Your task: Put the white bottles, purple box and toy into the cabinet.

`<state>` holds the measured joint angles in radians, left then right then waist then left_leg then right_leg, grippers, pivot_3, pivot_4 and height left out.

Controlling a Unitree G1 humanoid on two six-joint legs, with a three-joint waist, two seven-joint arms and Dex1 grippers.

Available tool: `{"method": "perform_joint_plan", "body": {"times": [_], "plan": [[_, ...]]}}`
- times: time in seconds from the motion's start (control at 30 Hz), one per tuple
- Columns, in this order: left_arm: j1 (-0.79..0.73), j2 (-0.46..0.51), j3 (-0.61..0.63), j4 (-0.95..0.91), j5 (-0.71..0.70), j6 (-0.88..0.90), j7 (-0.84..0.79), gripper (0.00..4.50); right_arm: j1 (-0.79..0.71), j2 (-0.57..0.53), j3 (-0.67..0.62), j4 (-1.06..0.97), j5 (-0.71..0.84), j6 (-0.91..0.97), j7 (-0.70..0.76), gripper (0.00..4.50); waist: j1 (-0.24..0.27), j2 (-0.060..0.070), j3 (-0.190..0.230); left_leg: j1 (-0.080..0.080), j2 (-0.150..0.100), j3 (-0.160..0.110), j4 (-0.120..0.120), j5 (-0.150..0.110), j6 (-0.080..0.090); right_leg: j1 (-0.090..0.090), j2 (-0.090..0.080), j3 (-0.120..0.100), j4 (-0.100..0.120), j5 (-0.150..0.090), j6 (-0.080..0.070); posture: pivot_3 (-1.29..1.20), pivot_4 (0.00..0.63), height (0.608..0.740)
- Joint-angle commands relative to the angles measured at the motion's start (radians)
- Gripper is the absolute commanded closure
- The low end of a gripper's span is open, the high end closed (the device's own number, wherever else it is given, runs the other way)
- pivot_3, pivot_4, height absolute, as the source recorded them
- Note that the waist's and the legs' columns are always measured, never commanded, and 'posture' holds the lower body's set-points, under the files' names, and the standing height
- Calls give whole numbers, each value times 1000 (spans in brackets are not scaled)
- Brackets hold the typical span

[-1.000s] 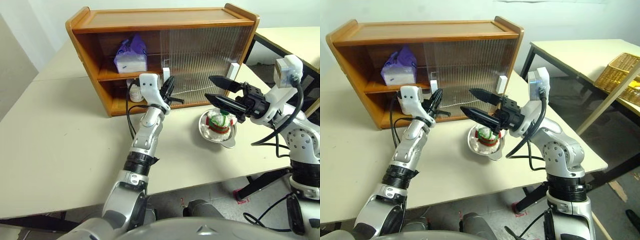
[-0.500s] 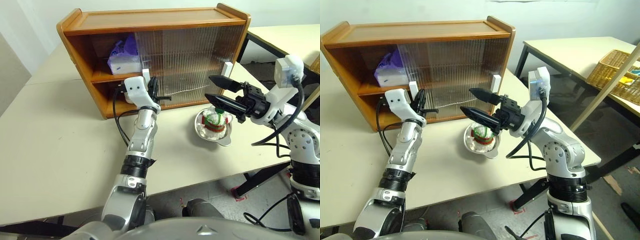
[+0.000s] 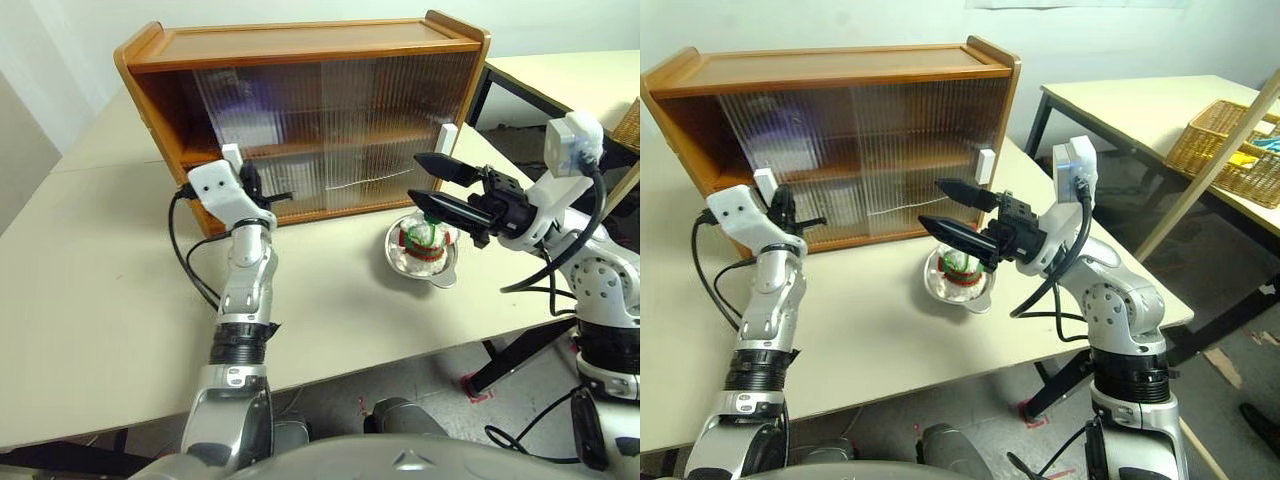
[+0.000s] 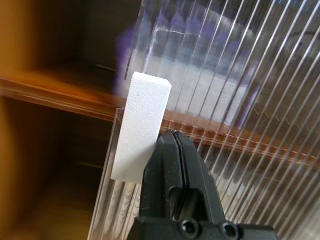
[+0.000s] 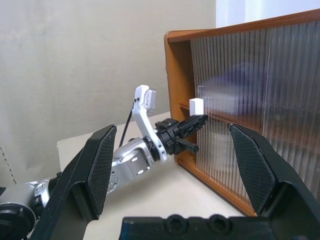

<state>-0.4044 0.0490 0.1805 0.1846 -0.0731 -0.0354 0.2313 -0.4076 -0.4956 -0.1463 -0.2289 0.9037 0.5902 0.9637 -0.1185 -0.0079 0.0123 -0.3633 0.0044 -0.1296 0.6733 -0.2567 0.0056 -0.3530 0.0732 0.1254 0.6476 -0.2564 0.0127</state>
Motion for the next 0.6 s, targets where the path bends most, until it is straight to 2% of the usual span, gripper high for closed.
{"method": "perform_joint_plan", "body": {"times": [0.03, 0.2, 0.5, 0.6], "plan": [[14, 37, 68, 15, -4, 16, 33, 4439, -18, 4, 12, 7, -7, -2, 7, 0, 3, 0, 0, 0, 0, 0, 0, 0, 0, 0, 0, 0, 0, 0, 0, -93, 0, 740], [13, 58, 95, 27, -4, 11, 39, 4439, -21, 7, 12, 10, -9, -2, 10, 0, 16, 1, 1, -1, -1, -1, 0, -2, -6, -1, 0, 1, 0, 0, -1, -91, 0, 740], [3, 87, 132, 46, -16, 1, 50, 4439, -23, 12, 12, 16, -13, -3, 11, 0, 22, 1, 1, 0, -1, -1, -9, 2, -4, -4, 0, 2, 0, 2, -3, -89, 0, 740], [1, 88, 108, 42, -44, -18, -18, 4439, -25, 13, 13, 18, -15, -5, 11, 0, 23, 0, 1, 2, -1, -1, -13, 5, -3, -4, 1, 1, 1, 2, -3, -88, 0, 740]]}}
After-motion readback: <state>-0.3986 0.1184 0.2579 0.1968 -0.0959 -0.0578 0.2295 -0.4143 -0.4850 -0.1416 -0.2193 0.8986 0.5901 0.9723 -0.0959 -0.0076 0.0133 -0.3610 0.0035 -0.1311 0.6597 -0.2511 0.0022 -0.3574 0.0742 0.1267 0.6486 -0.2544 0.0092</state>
